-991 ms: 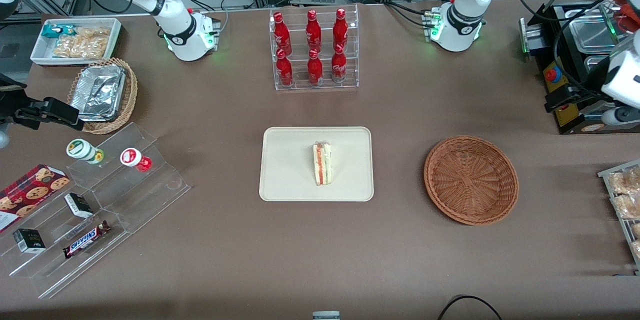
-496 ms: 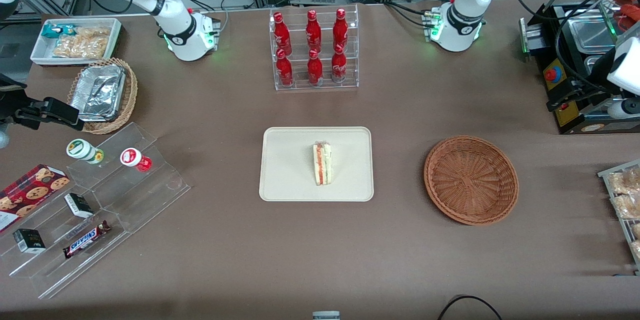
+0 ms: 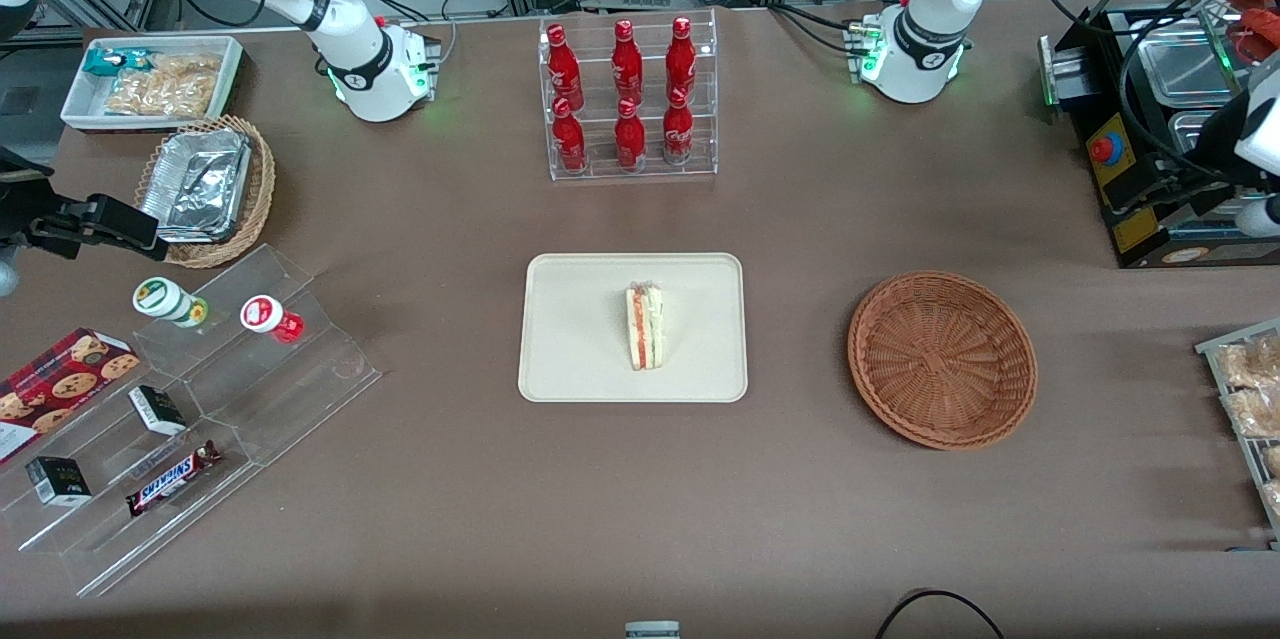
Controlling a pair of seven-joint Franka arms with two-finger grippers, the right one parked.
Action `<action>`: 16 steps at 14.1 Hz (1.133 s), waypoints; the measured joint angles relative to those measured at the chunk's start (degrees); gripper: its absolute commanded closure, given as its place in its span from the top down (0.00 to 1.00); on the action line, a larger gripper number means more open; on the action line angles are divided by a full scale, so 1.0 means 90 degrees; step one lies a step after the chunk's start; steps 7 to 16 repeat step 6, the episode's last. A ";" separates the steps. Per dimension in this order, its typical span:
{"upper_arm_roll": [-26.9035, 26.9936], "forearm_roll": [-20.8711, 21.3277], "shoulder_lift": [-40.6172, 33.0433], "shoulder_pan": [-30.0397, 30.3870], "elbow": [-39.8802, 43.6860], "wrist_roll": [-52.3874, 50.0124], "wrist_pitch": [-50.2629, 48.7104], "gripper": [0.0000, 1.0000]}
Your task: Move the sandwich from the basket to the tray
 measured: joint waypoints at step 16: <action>-0.0021 -0.0007 0.0152 -0.0004 0.0170 0.0000 -0.0086 1.00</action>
